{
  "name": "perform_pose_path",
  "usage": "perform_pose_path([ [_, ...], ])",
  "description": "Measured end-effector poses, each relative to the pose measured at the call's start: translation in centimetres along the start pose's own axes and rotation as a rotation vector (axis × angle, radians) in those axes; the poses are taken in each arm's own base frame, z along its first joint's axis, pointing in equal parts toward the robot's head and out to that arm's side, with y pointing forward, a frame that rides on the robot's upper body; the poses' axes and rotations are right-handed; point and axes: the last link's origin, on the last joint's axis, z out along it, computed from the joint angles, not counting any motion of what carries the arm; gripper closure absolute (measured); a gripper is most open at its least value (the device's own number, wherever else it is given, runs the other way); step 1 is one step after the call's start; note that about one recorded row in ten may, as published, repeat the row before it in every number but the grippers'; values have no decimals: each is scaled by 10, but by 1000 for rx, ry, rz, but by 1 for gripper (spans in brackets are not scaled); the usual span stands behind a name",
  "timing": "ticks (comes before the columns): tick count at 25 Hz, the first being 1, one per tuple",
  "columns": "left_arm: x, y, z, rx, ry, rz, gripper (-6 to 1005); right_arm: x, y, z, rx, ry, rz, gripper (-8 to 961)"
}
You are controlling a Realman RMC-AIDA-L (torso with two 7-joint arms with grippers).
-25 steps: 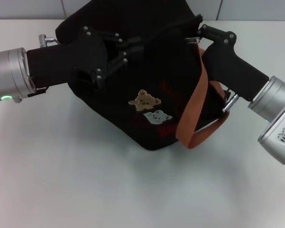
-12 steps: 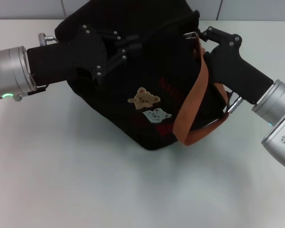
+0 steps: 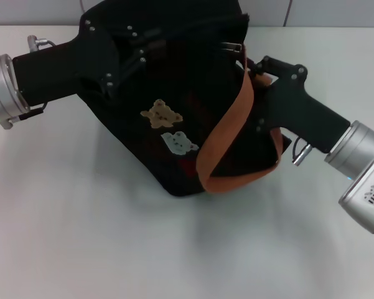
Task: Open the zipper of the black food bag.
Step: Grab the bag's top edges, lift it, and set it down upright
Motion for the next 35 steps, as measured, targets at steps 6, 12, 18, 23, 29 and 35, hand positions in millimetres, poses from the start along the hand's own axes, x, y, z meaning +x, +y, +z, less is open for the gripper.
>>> perform_pose_path([
  [6,-2,2,-1,-7,-3,2,907,-4,6,14,-20,-8,27,548],
  [12,-3,3,0,-11,-5,1,907,-7,6,22,-31,-20,28,548],
  [18,-6,5,0,-13,-3,-6,908,-8,5,23,-26,-23,28,548],
  [23,-6,5,1,-17,-2,-6,907,-8,1,24,-1,-29,32,548],
  [29,-5,5,2,-19,-2,-4,908,-8,1,23,5,-30,32,548],
  [35,-5,5,2,-18,-1,-6,909,-7,-3,21,40,-18,-12,548],
])
